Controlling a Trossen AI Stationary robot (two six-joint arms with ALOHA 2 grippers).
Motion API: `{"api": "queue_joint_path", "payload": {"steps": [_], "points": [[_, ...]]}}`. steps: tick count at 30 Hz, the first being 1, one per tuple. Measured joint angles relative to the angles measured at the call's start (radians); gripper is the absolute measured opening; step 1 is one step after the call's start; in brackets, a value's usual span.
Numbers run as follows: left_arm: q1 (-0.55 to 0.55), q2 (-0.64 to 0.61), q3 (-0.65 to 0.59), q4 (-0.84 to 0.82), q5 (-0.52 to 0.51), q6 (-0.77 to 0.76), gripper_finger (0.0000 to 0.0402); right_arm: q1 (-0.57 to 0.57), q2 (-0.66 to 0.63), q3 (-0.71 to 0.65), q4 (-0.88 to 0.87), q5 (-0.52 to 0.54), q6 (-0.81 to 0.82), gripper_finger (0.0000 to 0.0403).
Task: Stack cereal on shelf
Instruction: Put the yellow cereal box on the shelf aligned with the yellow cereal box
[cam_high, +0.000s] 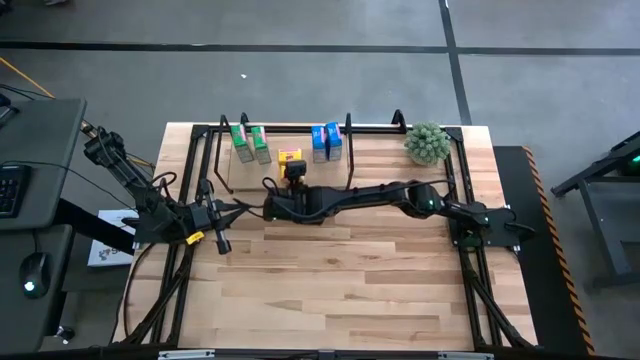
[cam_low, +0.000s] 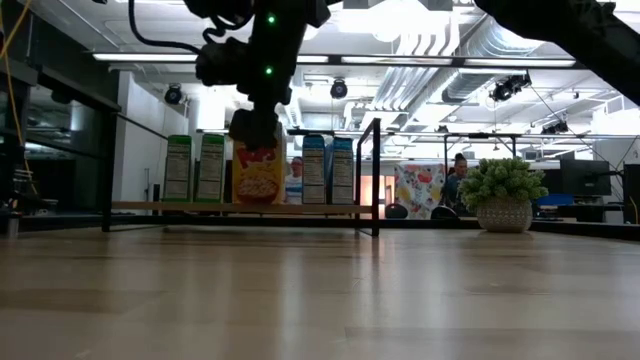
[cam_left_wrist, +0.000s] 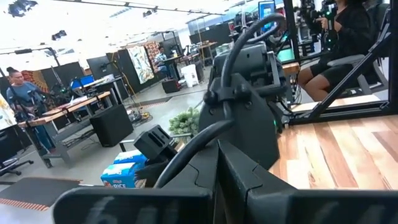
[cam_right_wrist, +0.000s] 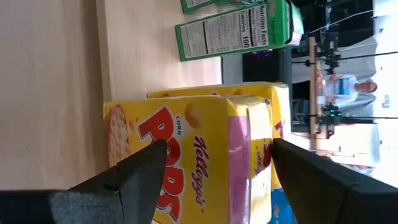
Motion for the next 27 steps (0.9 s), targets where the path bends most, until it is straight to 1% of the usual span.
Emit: {"api": "queue_joint_path", "payload": {"steps": [7,16,20,27], "points": [[0.0,0.0,0.0,0.001,0.001,0.0,0.0003,0.018,0.001,-0.001,0.017,0.076,-0.022,0.0282],[0.0,0.0,0.0,0.002,0.001,0.0,0.0003,0.018,0.001,-0.002,0.04,0.077,-0.025,0.0282],[0.0,0.0,0.0,0.002,0.0,0.0,0.0003,0.011,0.001,-0.002,0.066,0.052,-0.025,0.0282],[0.0,0.0,0.0,0.002,0.0,0.0,0.0003,0.002,0.001,-0.002,0.09,0.05,-0.029,0.0282]]}}
